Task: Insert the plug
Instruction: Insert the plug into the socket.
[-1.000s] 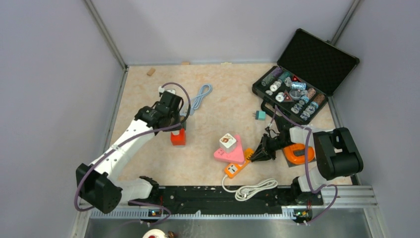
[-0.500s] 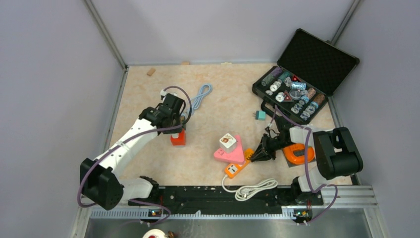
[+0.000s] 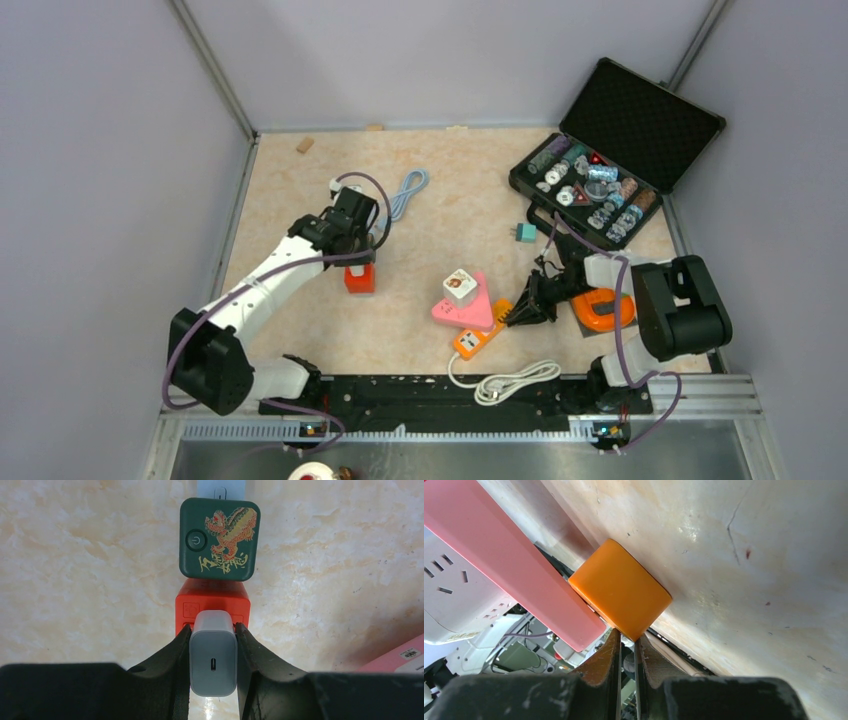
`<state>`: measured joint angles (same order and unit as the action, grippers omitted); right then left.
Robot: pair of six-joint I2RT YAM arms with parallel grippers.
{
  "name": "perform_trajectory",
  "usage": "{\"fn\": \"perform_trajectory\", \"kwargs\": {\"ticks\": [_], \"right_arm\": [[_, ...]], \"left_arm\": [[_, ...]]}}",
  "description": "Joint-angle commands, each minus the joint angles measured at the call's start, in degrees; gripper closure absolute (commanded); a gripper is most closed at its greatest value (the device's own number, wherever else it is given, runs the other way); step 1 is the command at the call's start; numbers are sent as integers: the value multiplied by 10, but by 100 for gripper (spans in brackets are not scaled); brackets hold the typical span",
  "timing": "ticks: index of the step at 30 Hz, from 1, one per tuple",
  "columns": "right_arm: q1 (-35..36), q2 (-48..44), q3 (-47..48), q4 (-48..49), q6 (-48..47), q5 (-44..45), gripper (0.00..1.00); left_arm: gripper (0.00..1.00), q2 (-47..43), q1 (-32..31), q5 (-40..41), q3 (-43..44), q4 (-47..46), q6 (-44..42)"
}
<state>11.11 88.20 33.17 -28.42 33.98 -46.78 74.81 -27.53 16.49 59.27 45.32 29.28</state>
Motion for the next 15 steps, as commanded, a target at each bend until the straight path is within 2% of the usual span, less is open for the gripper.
{"fn": "perform_trajectory", "kwargs": {"ticks": [1,9,15], "right_arm": [[4,21,7,15,-37,115,100],[3,25,8,18,-37,113,100],[3,29,12,20,-37,112,100]], "left_arm": [[100,19,2,5,4,-16,-8],[100,25,3,9,-17,7,17],[100,-23,1,8,-66,0,61]]}}
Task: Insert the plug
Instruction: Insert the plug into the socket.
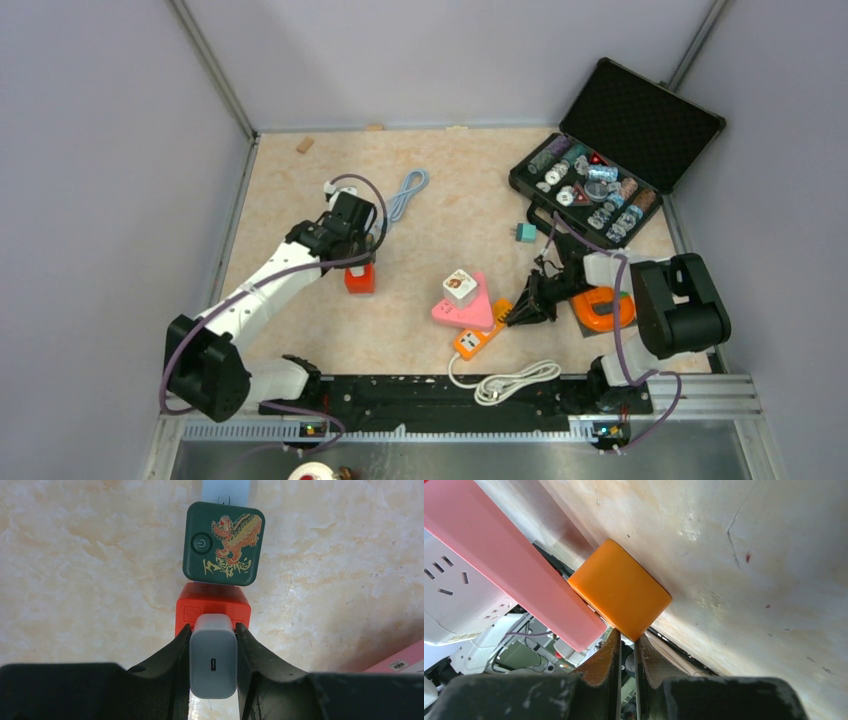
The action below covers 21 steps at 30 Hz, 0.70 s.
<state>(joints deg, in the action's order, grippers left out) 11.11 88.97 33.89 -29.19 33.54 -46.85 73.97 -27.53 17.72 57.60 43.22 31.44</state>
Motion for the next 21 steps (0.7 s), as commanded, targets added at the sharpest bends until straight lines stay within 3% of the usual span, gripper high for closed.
{"fn": "perform_trajectory", "kwargs": {"ticks": [1,9,21], "right_arm": [[3,23,6,28,-33,111,100],[3,33,19,26,-32,108,100],[3,33,36,16,-34,104,100]], "left_arm": [[100,-20,0,-4,-59,18,44],[100,-52,-37,22,-118,20,105],[100,-10,-86,33,-164,20,162]]}}
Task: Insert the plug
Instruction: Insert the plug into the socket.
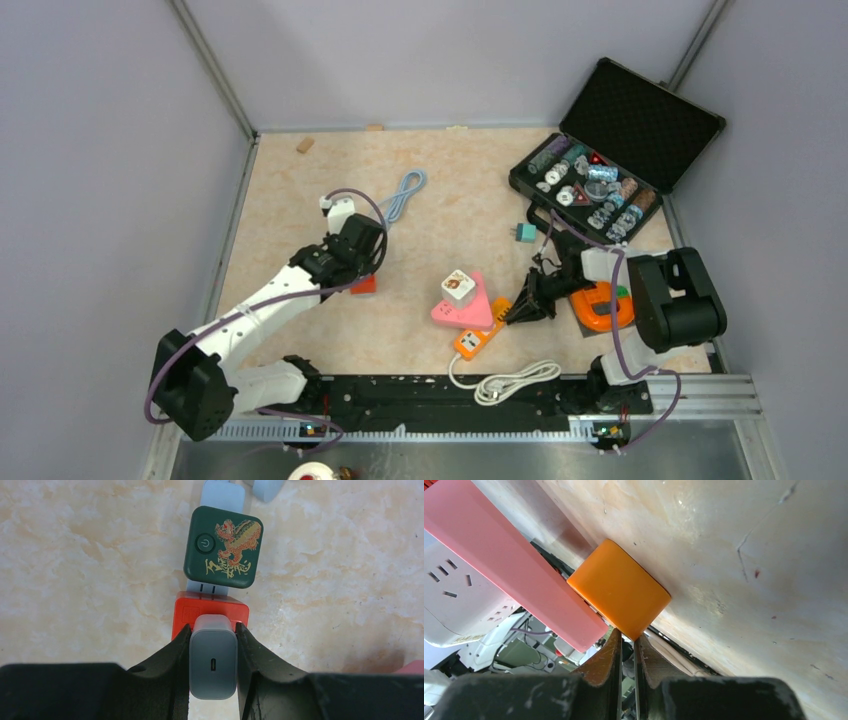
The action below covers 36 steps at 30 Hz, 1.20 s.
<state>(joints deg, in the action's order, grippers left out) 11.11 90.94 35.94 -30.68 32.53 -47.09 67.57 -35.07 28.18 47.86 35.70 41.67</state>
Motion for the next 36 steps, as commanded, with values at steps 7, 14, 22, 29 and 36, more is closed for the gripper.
{"fn": "perform_trajectory", "kwargs": {"ticks": [7,14,22,29,36], "right_arm": [[3,-7,51,3,-28,104,100],[4,-27,105,-43,-43,124,100],[4,-41,121,-58,-54,124,96],[3,-61,128,-60,-56,126,64],[3,-89,159,-81,-73,145,41]], "left_arm": [[100,57,-30,-64,-88,111,83],[100,58,-41,-23,-84,167,110],[100,77,-44,19,-42,216,108],[100,79,-44,35,0,259,100],[100,96,-50,29,-13,259,113]]}}
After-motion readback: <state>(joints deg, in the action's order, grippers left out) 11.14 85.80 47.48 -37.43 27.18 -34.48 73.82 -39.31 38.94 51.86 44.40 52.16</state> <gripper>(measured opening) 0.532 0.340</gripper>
